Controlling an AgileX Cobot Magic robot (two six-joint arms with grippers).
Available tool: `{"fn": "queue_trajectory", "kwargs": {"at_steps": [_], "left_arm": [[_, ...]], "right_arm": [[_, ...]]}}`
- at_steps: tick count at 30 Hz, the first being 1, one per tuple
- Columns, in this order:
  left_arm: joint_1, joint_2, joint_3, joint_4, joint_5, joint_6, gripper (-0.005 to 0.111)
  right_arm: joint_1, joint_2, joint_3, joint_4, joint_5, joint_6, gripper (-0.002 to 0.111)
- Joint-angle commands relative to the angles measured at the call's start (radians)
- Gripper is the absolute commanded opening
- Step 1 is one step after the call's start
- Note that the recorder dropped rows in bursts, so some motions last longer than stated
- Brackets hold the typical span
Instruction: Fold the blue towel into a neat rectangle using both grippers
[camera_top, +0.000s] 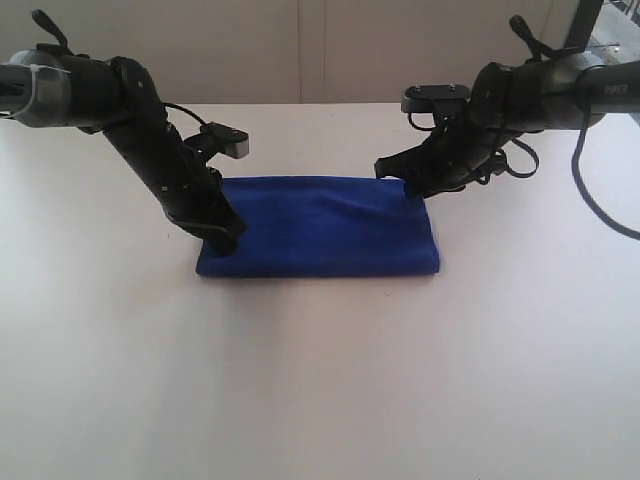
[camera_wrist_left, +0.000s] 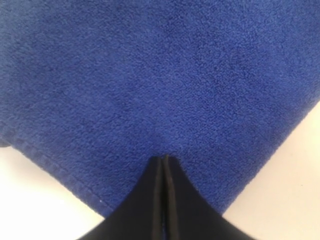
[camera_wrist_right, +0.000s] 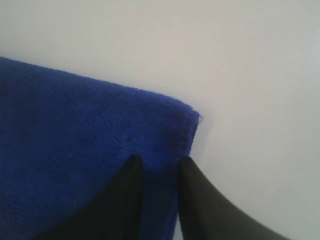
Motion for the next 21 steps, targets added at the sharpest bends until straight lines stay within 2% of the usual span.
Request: {"fn": "queue_trajectory", "kwargs": {"at_steps": [1,5,6,8,21], "left_arm": [[0.002,-0.005,-0.001,-0.012,0.013,-0.001,0.0],[0.002,-0.005,-0.001,-0.012,0.013,-0.001,0.0],[0.002,-0.005,-0.001,-0.012,0.013,-0.001,0.0],[0.002,-0.005,-0.001,-0.012,0.013,-0.001,0.0],[0.002,-0.005,-0.001,-0.012,0.017,-0.001,0.0]], "right_arm": [[-0.005,0.011,-0.002,0.005,-0.003,-0.003,0.019],[-0.005,0.02,-0.002,0.005,0.006,-0.011,0.012],[-0.005,0.021,-0.002,0.005,0.007,-0.01,0.005],[-0.005,0.021,-0.002,0.005,0.005,-0.01,0.0],[-0.005,-0.023,-0.002,-0.082,-0.027,-0.01,0.0]]}}
